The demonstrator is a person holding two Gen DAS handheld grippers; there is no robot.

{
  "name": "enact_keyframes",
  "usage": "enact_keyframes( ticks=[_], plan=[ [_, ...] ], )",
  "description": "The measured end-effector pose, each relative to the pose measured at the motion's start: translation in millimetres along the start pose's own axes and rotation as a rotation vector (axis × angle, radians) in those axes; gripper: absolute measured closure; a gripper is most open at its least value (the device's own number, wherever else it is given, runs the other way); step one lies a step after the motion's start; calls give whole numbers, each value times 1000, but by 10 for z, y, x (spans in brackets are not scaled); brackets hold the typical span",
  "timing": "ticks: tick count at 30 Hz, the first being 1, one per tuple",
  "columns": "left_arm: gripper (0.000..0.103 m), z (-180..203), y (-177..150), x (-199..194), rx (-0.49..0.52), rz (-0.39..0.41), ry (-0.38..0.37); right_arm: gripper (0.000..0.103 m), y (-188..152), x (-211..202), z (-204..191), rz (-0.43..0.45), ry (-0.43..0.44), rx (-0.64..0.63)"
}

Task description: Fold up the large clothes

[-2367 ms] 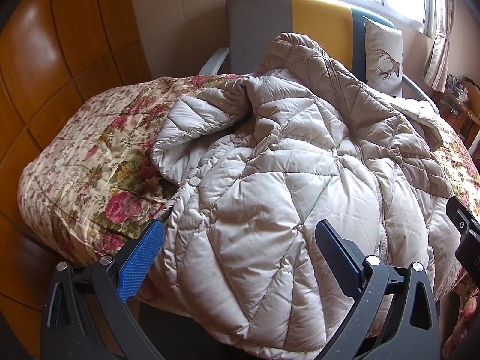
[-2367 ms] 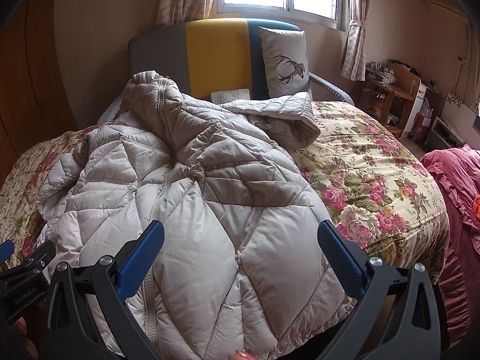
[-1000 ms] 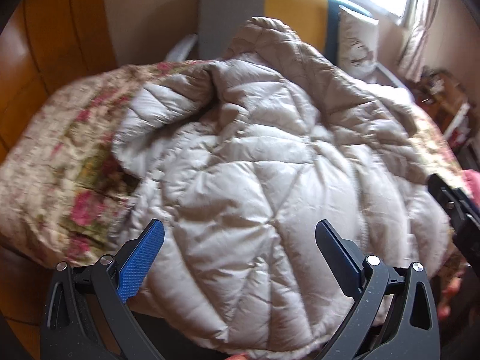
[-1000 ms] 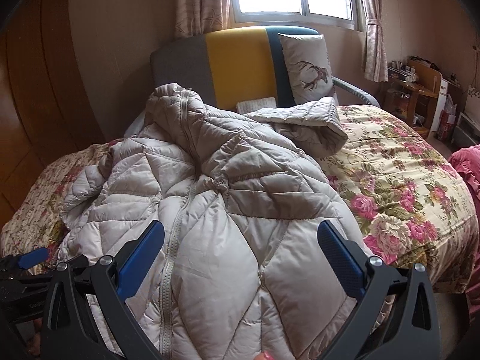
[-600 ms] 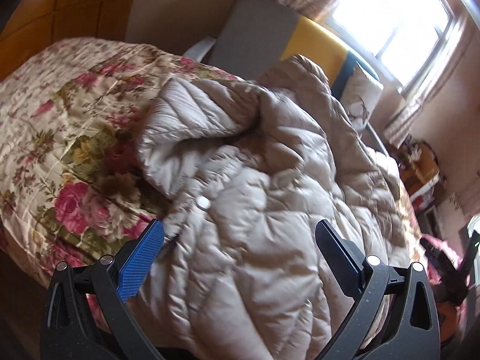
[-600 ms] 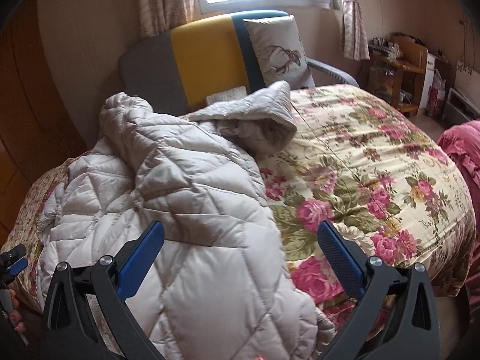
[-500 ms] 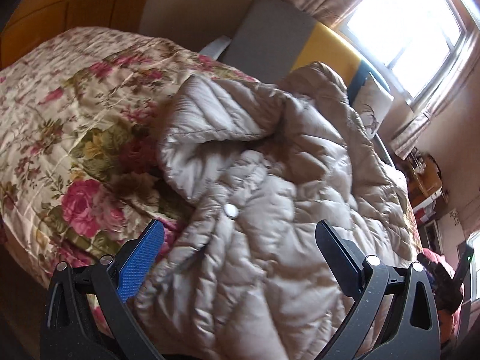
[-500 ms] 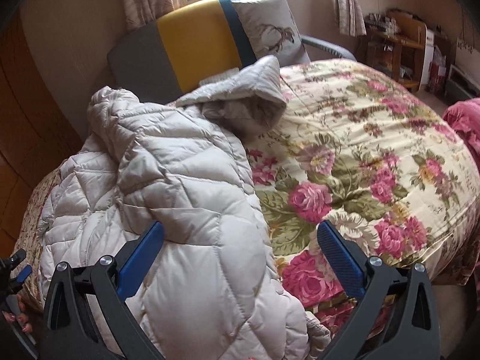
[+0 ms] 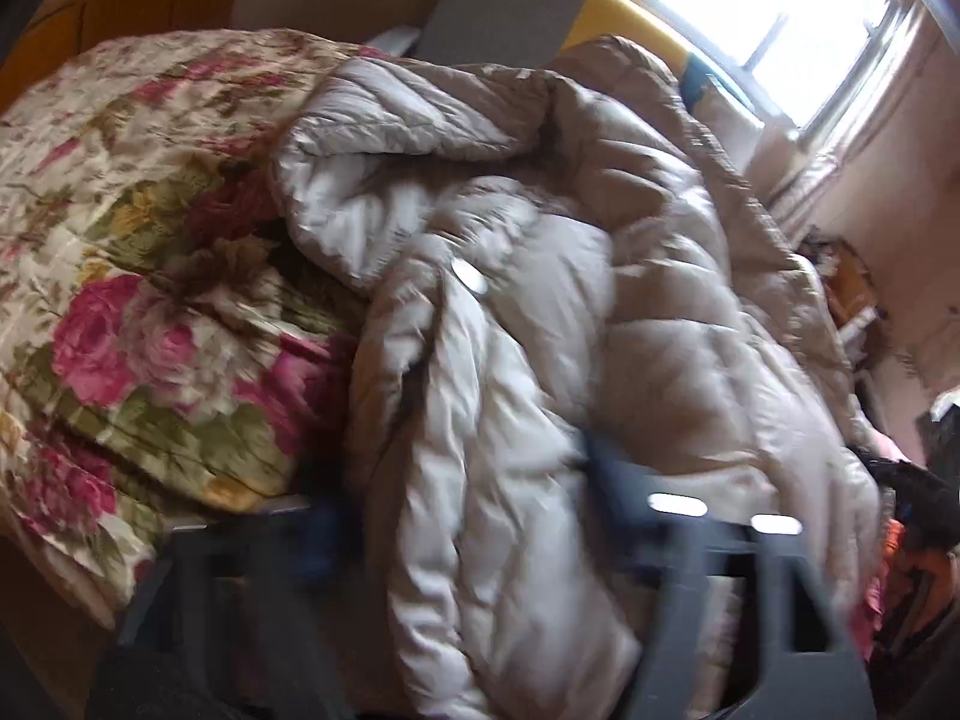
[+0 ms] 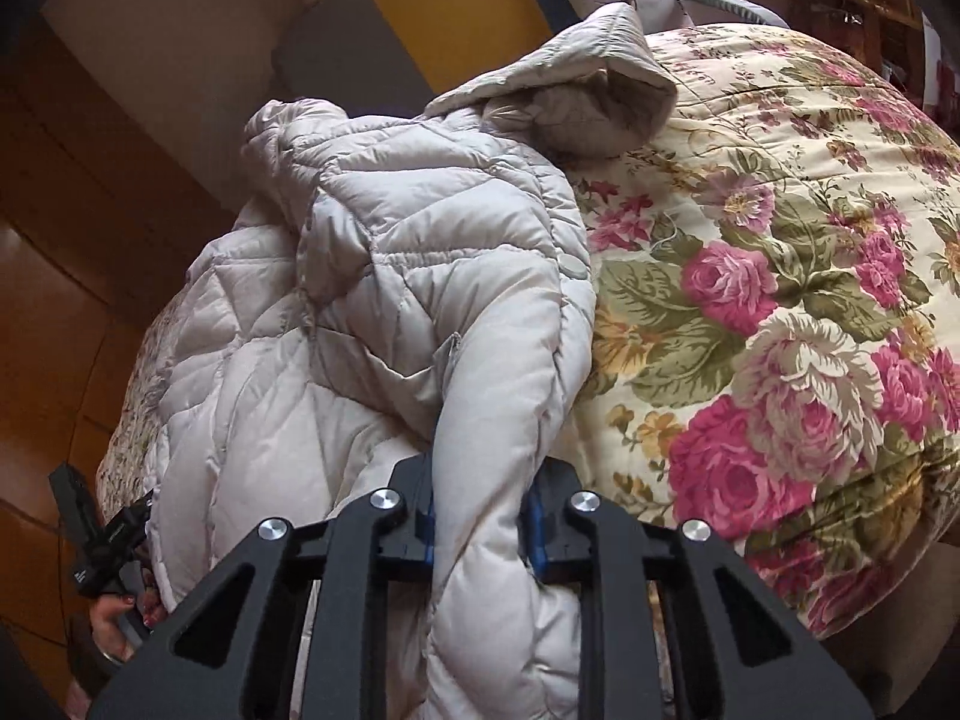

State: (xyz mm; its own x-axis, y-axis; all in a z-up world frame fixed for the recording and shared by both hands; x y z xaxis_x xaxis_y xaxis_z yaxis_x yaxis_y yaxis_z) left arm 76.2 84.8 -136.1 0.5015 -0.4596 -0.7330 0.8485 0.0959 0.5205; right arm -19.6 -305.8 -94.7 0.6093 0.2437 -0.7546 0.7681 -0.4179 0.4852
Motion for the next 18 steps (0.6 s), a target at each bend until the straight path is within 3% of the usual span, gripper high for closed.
enact_keyframes(
  ticks=[2,6,7,8,9,11,13,14,16,18],
  plan=[
    [77,-24,-68,-105,-30,-30,-29,84,-156,-107,-59,-14,6,-18],
    [81,-96,-313,-443,25,-56,-2,82,-506,-218,-25,-76,61,3],
    [81,-130,-412,-530,45,-67,11,75,-564,-220,28,-92,84,30],
    [81,-155,-478,-579,51,-72,10,60,-569,-224,93,-98,80,51],
    [78,-192,-530,-668,44,-72,-2,51,-526,-251,169,-89,55,55],
    [61,-243,-512,-789,25,-50,11,49,-259,-393,299,-1,-3,50],
    [42,-256,-386,-938,18,-4,45,38,163,-582,383,146,-86,54],
    [34,-237,-299,-1023,20,37,48,25,399,-632,384,213,-118,46],
    [29,-125,-62,-1122,34,113,53,23,863,-572,307,271,-183,-23],
    [25,51,180,-1069,51,152,54,17,1288,-294,238,249,-322,-141]
  ],
)
Point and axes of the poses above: each gripper's, at about its wrist camera, not at the fingertips, and x roughly the way its jaws point, z to its right, y to its top, the point moved 5 cm from there along x, roughly the way its jaws point, and after that the axes turned 1 degree about -x, right-handed, at the moved point
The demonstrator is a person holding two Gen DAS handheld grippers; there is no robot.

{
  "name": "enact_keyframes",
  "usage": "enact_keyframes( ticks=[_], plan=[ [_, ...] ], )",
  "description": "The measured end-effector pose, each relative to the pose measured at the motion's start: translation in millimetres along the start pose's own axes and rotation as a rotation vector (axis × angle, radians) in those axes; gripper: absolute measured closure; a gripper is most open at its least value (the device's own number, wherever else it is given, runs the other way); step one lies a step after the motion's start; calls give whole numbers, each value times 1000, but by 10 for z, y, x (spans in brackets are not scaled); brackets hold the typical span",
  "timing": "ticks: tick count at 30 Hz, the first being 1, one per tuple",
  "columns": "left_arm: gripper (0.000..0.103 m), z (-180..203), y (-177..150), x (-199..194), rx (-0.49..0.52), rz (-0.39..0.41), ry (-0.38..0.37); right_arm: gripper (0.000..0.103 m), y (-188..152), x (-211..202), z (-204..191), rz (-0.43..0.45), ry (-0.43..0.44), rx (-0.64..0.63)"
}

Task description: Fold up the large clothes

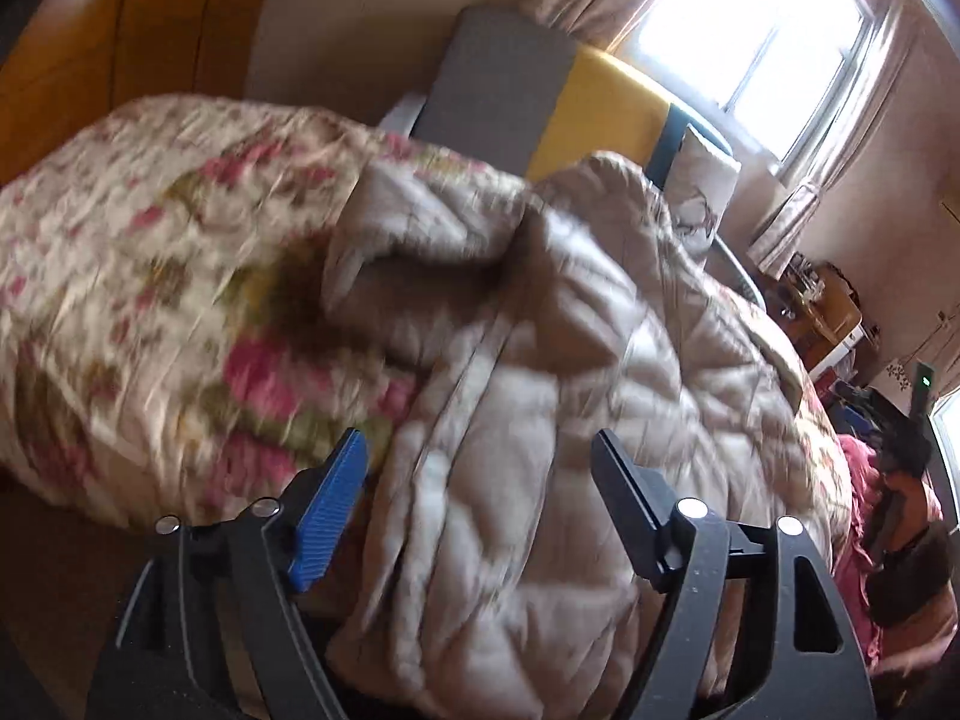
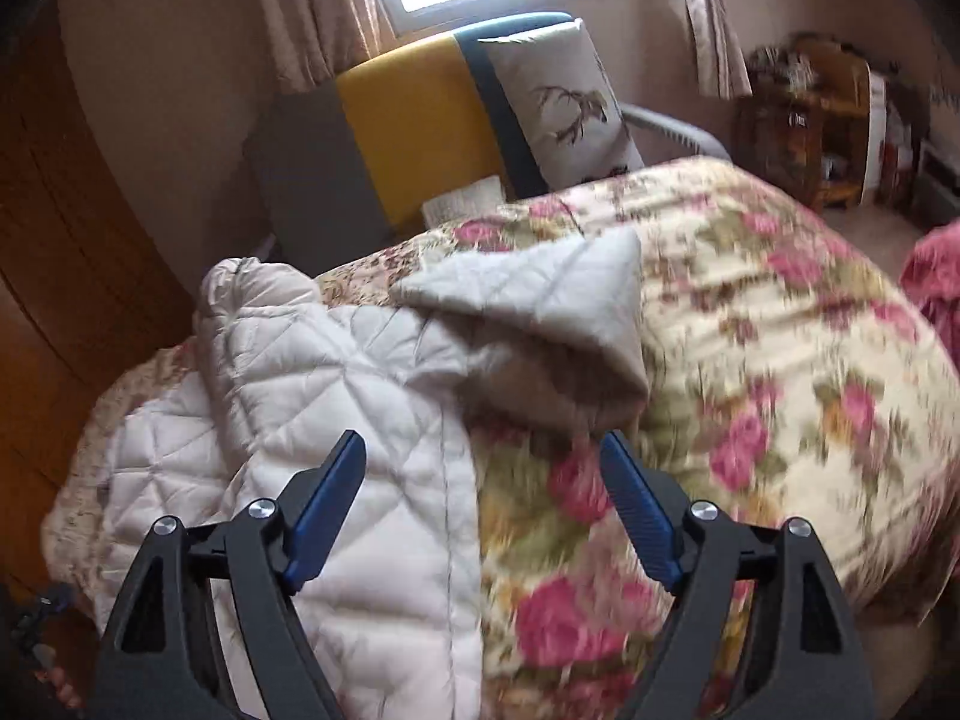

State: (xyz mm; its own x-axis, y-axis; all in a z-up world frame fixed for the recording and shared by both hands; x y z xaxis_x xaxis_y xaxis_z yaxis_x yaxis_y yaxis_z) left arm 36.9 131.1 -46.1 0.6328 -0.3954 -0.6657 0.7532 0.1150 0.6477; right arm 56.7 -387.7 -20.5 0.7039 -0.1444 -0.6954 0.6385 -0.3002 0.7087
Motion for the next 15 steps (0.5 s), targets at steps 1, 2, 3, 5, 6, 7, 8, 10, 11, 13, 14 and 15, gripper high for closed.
enact_keyframes(
  ticks=[1,2,3,5,6,7,8,10,11,13,14,15],
  plan=[
    [23,67,82,43,1,14,-4,16,134,210,-102,-6,-56,-76],
    [20,130,183,138,-1,21,-5,16,223,413,-170,-6,-100,-148],
    [17,203,263,223,-3,21,-8,16,293,618,-244,-13,-147,-218],
    [16,347,351,433,-3,4,-17,16,346,1044,-309,-58,-248,-320],
    [16,421,377,536,15,-1,-31,17,380,1229,-311,-78,-301,-355],
    [16,502,381,689,51,-13,-35,17,375,1368,-270,-94,-340,-366],
    [16,532,363,853,78,-36,5,22,360,1482,-192,-105,-372,-360],
    [16,534,288,1110,107,-78,60,63,358,1598,19,-135,-332,-281],
    [16,497,234,1183,106,-99,65,95,373,1568,171,-137,-299,-207],
    [16,457,169,1243,90,-92,64,96,465,1406,521,-82,-247,-40],
    [16,447,151,1227,89,-72,54,96,505,1299,703,-52,-257,15],
    [16,442,140,1210,90,-57,46,97,534,1195,922,-20,-280,64]
  ],
)
Point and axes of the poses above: each gripper's, at about its wrist camera, not at the fingertips, and x roughly the way its jaws point, z to its right, y to its top, the point moved 5 cm from there along x, roughly the way its jaws point, and after that the axes turned 1 degree about -x, right-handed, at the moved point
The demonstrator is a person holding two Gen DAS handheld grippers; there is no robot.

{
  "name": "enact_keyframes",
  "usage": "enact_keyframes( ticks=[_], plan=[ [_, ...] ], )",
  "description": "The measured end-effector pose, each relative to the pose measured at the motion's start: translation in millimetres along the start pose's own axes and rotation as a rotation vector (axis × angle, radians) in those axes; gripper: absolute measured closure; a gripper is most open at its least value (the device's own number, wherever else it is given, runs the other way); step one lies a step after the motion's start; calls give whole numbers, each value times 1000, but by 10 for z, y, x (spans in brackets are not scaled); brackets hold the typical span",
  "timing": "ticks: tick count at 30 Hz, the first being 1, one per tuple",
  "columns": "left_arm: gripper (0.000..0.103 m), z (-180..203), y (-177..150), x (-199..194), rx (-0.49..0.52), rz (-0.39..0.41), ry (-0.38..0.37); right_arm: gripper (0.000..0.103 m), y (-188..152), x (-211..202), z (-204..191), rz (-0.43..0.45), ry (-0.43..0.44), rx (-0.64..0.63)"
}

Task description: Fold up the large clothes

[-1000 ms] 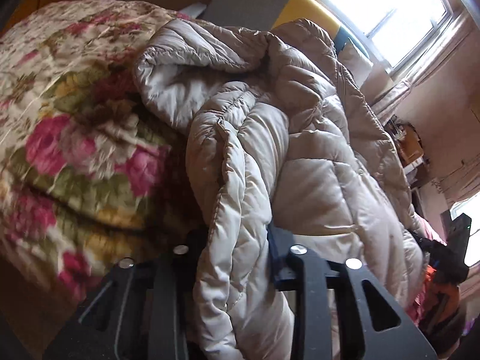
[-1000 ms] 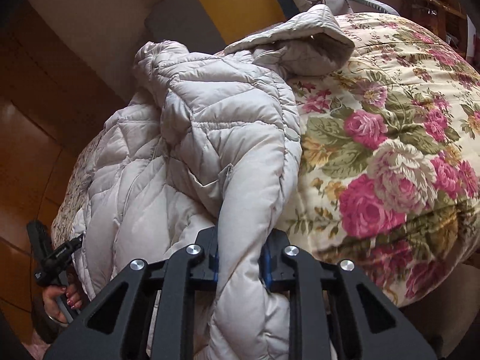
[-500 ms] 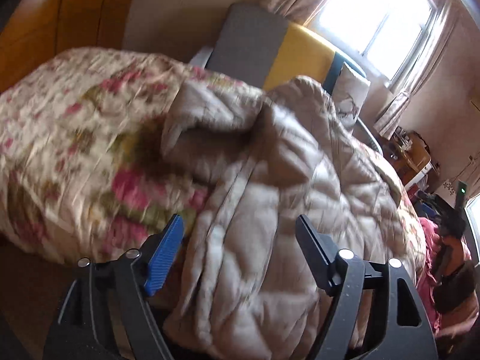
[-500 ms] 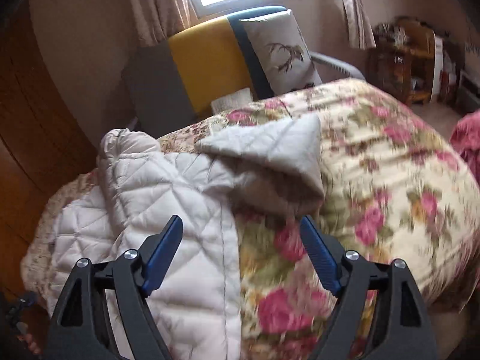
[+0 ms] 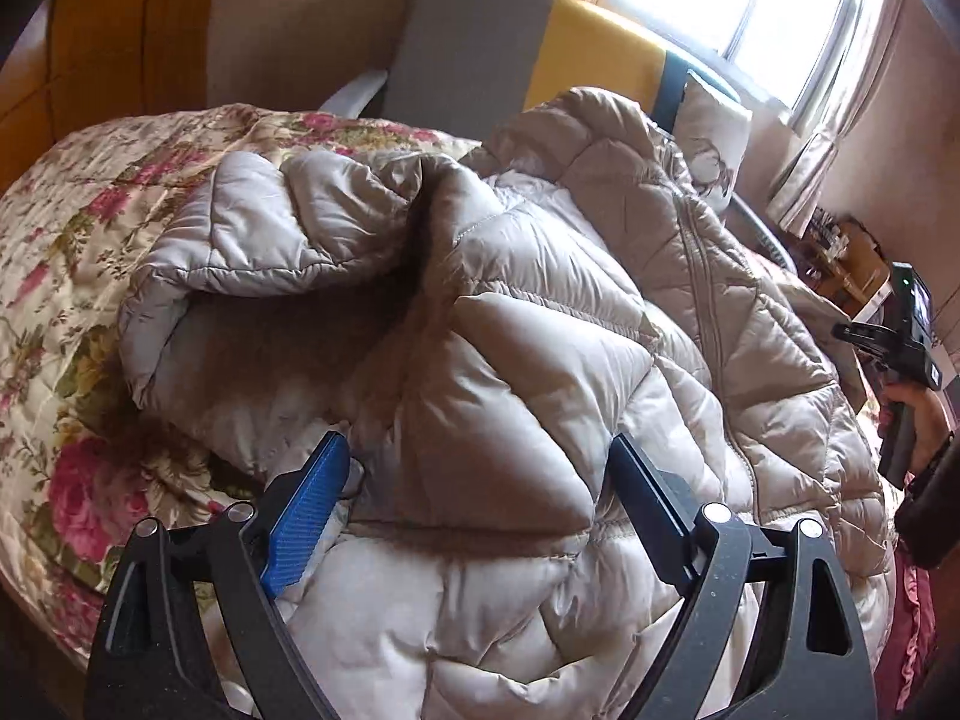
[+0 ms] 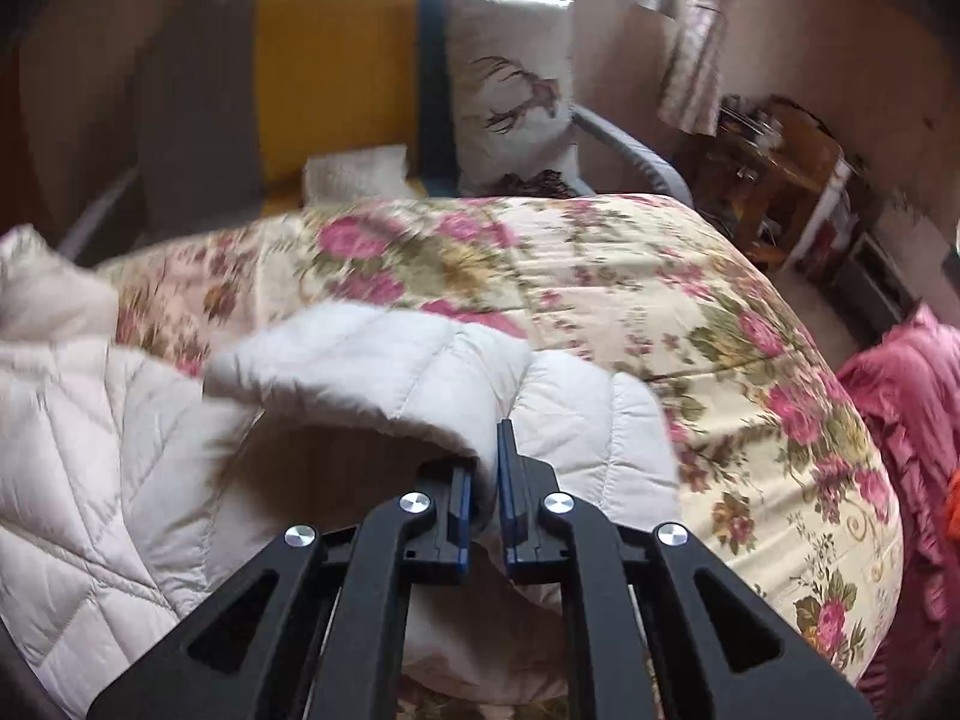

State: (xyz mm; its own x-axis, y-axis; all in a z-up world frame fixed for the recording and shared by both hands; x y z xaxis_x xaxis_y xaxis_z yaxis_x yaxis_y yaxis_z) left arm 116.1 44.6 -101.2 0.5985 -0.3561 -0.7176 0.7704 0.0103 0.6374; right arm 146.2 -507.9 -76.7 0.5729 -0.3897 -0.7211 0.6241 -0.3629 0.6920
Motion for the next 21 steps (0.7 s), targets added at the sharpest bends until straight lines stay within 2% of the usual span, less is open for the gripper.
enact_keyframes(
  ticks=[4,8,10,11,12,13,15,17,18,21],
  plan=[
    [16,-27,-26,-75,-25,27,-48,97,61,-87,872,26,-84,217],
    [16,-215,22,-222,-145,80,-86,95,-220,-46,1618,-45,-149,427],
    [16,-396,96,-338,-229,128,-84,82,-449,51,1826,-120,-160,483],
    [16,-492,133,-399,-267,155,-73,69,-550,90,1880,-154,-175,482],
    [16,-623,182,-461,-306,185,-48,54,-635,104,1914,-181,-203,473],
    [16,-719,219,-499,-331,199,-25,49,-692,84,1942,-175,-222,473],
    [16,-903,276,-522,-376,203,14,29,-740,-97,1924,-133,-259,507],
    [16,-1095,319,-523,-433,200,12,24,-730,-336,1762,-99,-273,540],
    [16,-1166,332,-517,-461,201,4,24,-694,-459,1611,-70,-238,546],
    [16,-1361,361,-420,-579,180,-62,17,-525,-786,861,-14,-39,483]
  ],
)
Point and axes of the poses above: each gripper's, at about its wrist camera, not at the fingertips, and x roughly the way its jaws point, z to its right, y to its top, the point moved 5 cm from there along x, roughly the way its jaws point, and after that the axes turned 1 degree about -x, right-handed, at the moved point
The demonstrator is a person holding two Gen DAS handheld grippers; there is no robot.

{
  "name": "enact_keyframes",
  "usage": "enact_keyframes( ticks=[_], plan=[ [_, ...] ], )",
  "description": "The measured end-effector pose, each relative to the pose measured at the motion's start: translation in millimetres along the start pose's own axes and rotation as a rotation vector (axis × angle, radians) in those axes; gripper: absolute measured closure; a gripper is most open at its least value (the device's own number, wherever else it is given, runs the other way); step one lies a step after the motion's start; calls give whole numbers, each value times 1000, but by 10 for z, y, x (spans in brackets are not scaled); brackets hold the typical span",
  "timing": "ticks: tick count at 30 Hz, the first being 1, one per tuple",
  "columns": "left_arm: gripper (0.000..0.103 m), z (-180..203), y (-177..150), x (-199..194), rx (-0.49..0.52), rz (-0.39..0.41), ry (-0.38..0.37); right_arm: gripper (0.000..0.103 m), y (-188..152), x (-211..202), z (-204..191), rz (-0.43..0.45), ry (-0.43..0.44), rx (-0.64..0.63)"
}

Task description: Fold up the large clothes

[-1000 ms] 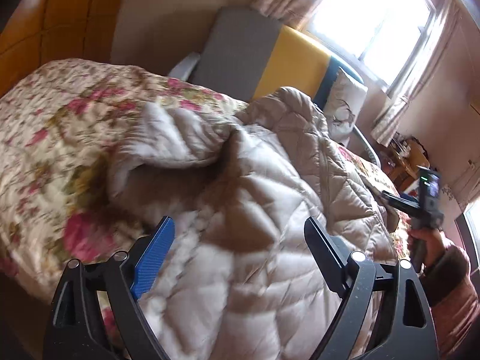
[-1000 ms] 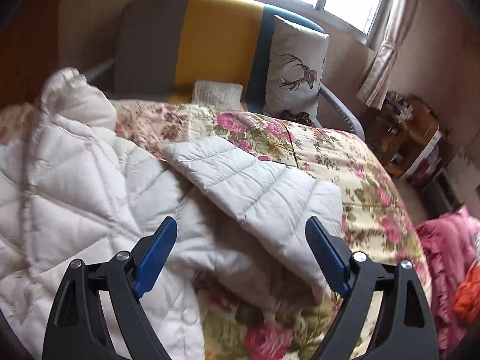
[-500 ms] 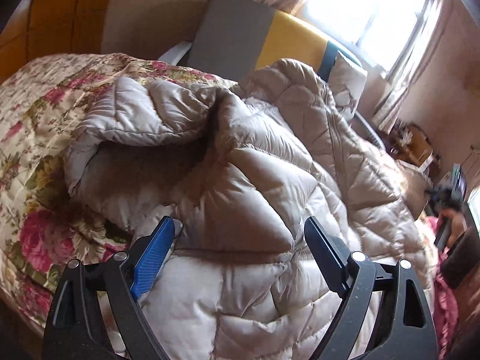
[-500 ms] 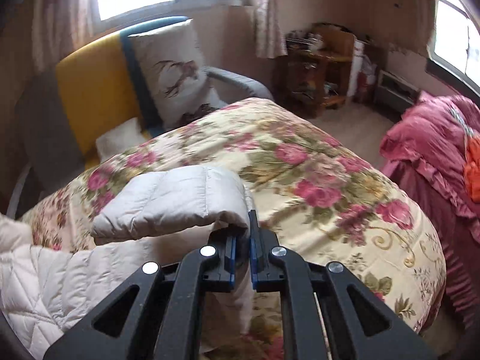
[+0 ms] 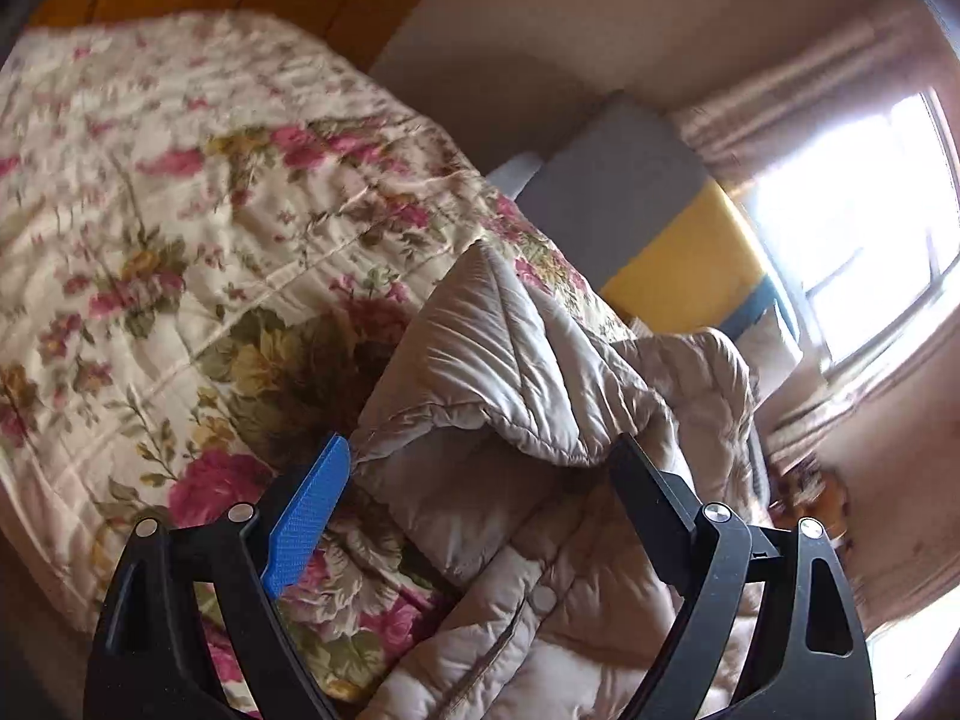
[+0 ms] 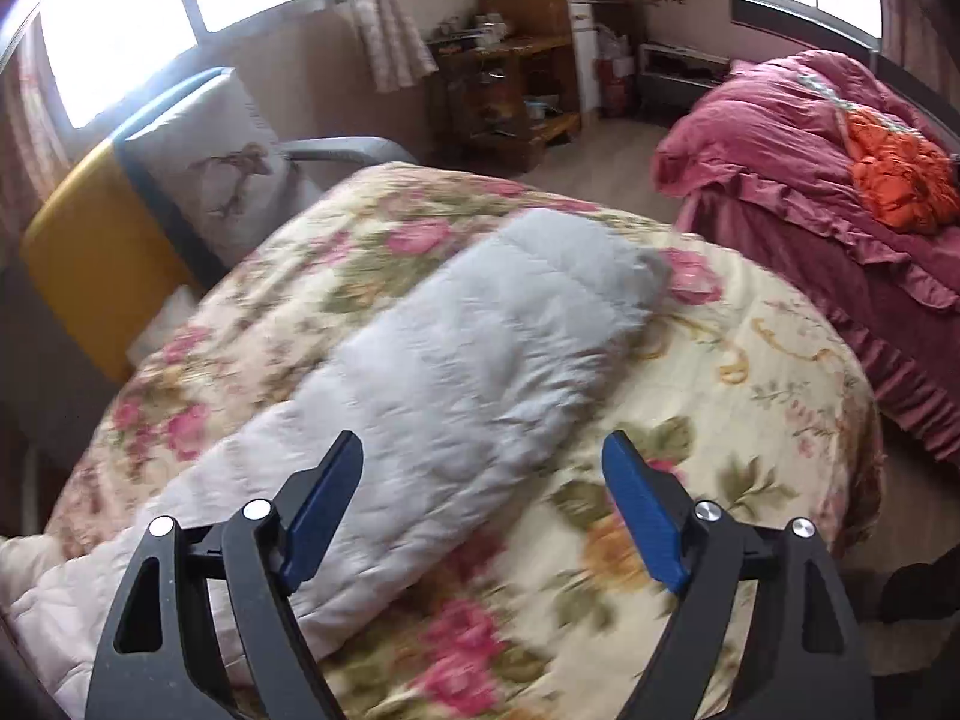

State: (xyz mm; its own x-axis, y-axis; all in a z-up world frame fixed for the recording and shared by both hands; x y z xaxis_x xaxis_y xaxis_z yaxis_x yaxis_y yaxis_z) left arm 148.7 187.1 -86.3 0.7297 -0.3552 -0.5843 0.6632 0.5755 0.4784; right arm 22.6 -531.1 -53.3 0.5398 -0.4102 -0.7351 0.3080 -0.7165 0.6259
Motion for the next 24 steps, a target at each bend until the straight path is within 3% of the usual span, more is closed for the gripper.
enact_keyframes(
  ticks=[4,5,8,10,13,15,17,20,21,23,24],
  plan=[
    [16,-81,-3,154,-184,-65,-170,17,-550,-354,-1301,-58,316,-230],
    [21,-78,-3,175,-213,-79,-200,16,-760,-434,-1608,-74,389,-292],
    [24,-47,-27,262,-314,-125,-336,15,-1383,-440,-2302,-149,510,-460],
    [24,-67,-4,327,-382,-131,-386,16,-1695,-327,-2463,-128,431,-576],
    [24,-91,26,474,-452,-171,-417,11,-1922,-129,-2370,30,232,-776],
    [24,-117,46,579,-505,-200,-458,10,-1921,-51,-2179,18,242,-748],
    [23,-214,61,717,-636,-189,-510,9,-1870,-71,-2095,6,274,-676],
    [24,-350,59,899,-776,-152,-501,9,-1875,-127,-2054,11,288,-670],
    [28,-380,69,925,-810,-138,-503,9,-1867,-126,-2044,17,294,-667],
    [81,-385,208,904,-813,-82,-489,9,-1865,-154,-2015,21,318,-651],
    [84,-359,316,838,-759,-53,-449,9,-1844,-171,-1988,24,335,-638]
  ],
)
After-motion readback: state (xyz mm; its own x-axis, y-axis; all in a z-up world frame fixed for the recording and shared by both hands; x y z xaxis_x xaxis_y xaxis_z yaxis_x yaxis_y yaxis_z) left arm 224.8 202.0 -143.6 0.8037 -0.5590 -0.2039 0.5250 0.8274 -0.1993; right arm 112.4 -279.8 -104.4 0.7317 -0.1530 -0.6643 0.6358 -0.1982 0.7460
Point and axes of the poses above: each gripper's, at about its wrist camera, not at the fingertips, and x roughly the way its jaws point, z to its right, y to its top, the point moved 5 cm from there along x, roughly the way its jaws point, and after that the axes turned 1 degree about -x, right-handed, at the moved point
